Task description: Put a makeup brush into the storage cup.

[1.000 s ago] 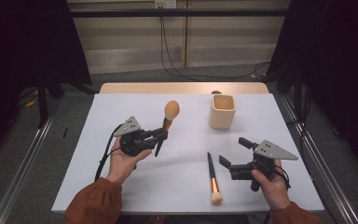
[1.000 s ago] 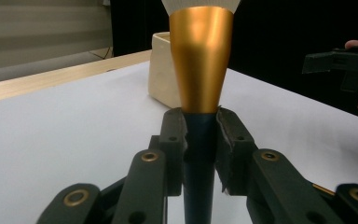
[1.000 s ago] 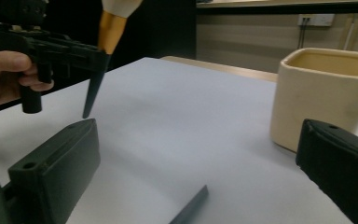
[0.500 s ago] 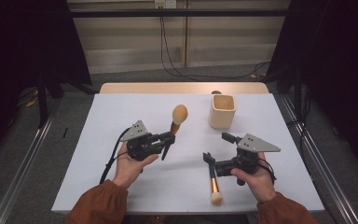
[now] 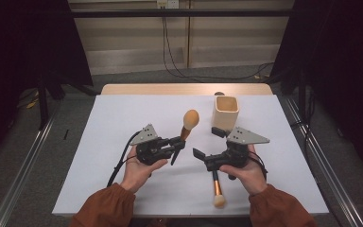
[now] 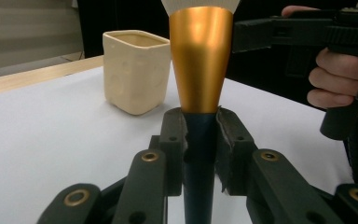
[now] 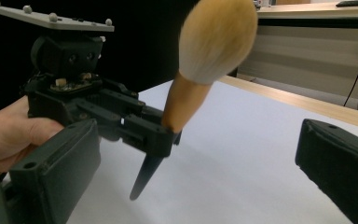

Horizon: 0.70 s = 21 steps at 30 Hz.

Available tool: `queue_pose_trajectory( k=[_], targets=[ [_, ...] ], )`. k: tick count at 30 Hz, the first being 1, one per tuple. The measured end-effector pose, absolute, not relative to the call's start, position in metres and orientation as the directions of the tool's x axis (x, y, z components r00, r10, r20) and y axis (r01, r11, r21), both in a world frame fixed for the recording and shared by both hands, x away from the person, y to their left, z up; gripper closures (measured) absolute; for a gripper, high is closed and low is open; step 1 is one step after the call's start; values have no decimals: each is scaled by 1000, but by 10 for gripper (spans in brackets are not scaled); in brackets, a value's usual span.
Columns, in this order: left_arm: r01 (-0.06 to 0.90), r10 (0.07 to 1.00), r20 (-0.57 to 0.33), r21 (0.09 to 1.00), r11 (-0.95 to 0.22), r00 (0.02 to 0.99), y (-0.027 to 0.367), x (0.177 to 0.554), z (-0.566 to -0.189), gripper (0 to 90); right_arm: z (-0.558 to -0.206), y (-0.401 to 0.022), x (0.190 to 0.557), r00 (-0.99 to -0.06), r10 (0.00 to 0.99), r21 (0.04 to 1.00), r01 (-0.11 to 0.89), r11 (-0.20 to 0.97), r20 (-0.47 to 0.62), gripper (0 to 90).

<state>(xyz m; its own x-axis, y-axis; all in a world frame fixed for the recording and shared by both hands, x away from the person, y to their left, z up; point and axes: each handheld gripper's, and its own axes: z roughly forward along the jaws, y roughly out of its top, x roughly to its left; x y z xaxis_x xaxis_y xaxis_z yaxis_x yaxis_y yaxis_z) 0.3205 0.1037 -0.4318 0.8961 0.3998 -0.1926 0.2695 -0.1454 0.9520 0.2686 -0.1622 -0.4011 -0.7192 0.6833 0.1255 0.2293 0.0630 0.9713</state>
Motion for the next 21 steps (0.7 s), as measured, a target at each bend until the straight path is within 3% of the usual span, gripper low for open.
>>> queue_pose_trajectory(
  k=[12, 18, 21],
  targets=[
    [258, 398, -182, 955, -146, 899, 101, 320, -433, 747, -397, -140, 282, -728, 668, 968, 247, 50, 152, 34],
    [254, 392, -181, 957, -142, 902, 100, 319, -433, 746, -399, -135, 289, -711, 684, 963, 266, 45, 164, 124],
    [254, 397, -180, 957, -142, 900, 100, 319, -433, 746, -401, -134, 293, -703, 688, 959, 281, 36, 180, 215]
  ],
)
